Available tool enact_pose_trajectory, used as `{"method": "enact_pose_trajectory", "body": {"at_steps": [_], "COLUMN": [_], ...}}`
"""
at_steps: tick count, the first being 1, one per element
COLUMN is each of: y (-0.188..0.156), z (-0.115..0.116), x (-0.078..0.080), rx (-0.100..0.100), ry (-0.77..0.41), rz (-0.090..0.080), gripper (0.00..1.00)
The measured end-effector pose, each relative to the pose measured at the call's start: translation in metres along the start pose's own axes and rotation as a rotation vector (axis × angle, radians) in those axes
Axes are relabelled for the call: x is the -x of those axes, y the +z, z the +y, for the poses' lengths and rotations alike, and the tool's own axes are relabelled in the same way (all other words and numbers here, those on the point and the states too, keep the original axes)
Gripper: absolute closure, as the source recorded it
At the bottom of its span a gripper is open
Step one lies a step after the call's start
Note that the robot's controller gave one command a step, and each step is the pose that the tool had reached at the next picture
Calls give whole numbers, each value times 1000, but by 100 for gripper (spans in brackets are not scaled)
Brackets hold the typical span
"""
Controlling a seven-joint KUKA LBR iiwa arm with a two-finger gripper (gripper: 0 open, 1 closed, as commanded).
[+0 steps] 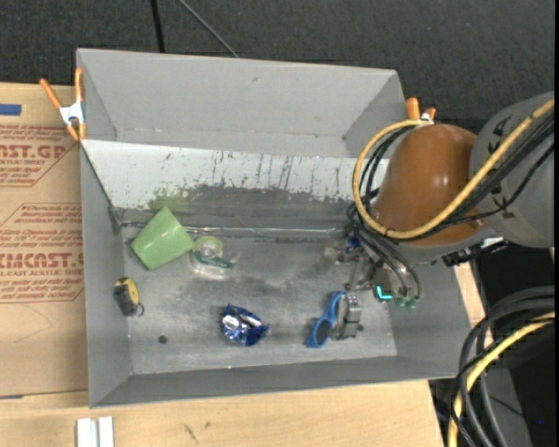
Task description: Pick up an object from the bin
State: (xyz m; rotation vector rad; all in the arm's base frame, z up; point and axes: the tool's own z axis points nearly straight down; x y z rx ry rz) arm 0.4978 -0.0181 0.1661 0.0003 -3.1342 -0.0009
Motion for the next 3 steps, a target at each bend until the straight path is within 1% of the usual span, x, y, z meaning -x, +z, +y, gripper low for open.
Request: {"method": "enact_pose_trajectory", "body": {"at_steps": [1, 2, 3], "y": [100, 97, -67], "z": [-32, -31, -49], "x": [7, 9, 2], "rx": [0, -1, -4], "ry": [-199, -200, -164], "rz": [-3, -7, -16], "gripper": [0, 100, 100]}}
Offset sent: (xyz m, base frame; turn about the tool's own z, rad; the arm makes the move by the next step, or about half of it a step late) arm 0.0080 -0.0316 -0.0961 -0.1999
